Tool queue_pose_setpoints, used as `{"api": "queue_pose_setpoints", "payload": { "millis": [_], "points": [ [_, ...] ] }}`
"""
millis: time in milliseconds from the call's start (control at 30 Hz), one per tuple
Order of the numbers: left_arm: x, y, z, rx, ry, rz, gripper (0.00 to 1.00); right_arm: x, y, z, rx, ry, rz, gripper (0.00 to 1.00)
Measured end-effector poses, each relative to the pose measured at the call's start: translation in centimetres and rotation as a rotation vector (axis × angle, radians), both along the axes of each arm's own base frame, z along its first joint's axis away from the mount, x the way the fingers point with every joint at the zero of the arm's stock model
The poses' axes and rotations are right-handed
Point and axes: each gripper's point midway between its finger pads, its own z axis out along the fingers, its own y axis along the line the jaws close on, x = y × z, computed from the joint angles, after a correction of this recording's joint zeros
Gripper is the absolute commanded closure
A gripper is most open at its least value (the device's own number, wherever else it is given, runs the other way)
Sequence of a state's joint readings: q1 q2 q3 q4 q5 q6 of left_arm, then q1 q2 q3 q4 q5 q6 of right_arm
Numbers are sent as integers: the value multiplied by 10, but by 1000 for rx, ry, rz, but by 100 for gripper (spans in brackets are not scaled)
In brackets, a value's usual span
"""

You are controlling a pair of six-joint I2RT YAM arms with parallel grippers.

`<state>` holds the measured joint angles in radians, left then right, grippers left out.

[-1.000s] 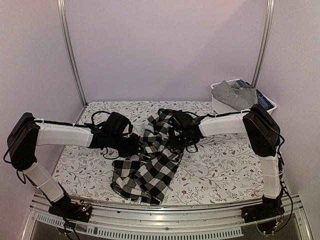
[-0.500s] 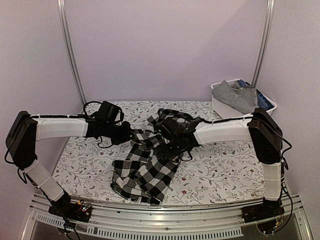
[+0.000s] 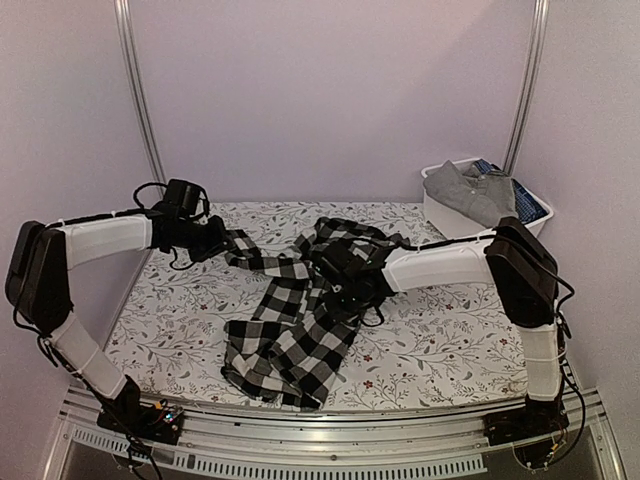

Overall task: Fold and stack the long sleeve shirts
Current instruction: Pick up the sleeve from the center of the board, then place the sleeve at the center of the board.

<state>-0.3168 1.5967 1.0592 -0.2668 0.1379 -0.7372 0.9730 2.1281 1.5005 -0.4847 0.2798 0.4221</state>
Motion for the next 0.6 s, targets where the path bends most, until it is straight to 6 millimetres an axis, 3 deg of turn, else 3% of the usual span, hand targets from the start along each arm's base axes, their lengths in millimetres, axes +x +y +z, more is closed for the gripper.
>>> {"api": "queue_pose_setpoints", "payload": {
  "millis": [133,233,467,600],
  "points": [
    [29,45,27,29,-69,84,100,6,-15,7,-38,-17,-32,100],
    [51,81,49,53,-118,145,100,17,-37,28,-52,-50,-82,100],
    [110,161,93,157,-207,245,100,65,-143,113,-62,-195,-327,100],
    [136,189,104,235,-218,266,100,78,-199,134,-125,-238,-446,100]
  ]
}}
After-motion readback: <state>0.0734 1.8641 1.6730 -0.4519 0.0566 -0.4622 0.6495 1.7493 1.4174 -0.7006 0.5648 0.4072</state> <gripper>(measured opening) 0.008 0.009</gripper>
